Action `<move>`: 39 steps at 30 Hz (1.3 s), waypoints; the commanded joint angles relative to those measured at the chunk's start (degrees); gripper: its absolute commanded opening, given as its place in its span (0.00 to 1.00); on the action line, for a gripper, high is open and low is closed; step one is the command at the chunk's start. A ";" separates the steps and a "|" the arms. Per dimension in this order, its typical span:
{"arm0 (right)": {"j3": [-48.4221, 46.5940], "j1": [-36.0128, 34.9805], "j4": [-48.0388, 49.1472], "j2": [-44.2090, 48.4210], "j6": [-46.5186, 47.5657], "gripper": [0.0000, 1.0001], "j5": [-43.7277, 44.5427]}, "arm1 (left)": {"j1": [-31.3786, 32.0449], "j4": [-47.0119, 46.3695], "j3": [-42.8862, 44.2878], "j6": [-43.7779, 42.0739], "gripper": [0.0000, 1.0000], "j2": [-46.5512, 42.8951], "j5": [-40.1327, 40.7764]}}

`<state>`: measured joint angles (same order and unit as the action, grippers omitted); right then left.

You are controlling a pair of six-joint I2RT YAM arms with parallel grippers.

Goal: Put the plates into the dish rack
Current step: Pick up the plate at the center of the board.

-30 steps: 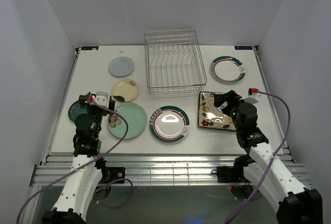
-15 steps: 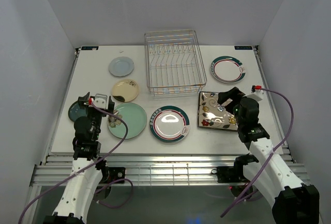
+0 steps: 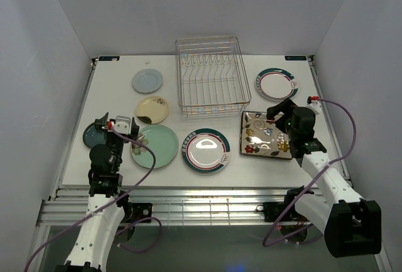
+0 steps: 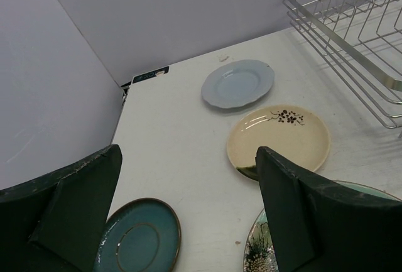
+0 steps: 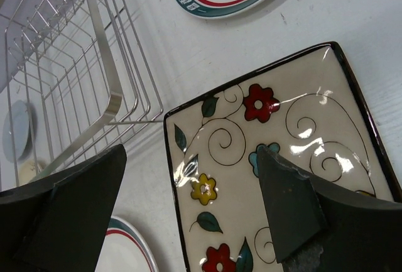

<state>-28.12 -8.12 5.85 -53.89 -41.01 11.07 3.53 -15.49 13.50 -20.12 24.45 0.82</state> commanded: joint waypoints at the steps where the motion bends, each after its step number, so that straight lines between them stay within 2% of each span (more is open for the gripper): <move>1: -5.36 1.87 0.75 -3.58 -3.19 0.90 -2.63 | -0.19 -0.51 -0.75 -0.62 0.98 -0.89 -0.73; 13: -15.73 5.48 2.15 -18.44 -9.52 0.90 -4.74 | -0.19 -0.33 -0.58 -0.27 0.98 -2.21 -3.10; 18: -19.25 6.27 2.94 -23.27 -8.91 0.90 -3.95 | -0.19 0.10 -0.49 -0.27 0.98 -2.74 -3.28; 23: -19.69 9.24 6.45 -26.17 -7.51 0.90 -5.00 | -0.19 0.46 -0.31 -0.01 0.98 -3.88 -3.63; 29: -18.11 12.51 12.60 -28.73 -6.36 0.90 -10.28 | -0.19 0.55 -0.58 -0.18 0.98 -4.32 -4.25; 39: -19.25 13.74 16.30 -34.44 -5.39 0.90 -10.46 | -0.19 0.63 -0.49 -0.27 0.98 -3.70 -4.25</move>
<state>-45.43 5.26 18.15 -86.91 -47.57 1.26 3.53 -15.25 13.30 -20.49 20.62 -2.59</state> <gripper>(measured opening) 0.899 0.979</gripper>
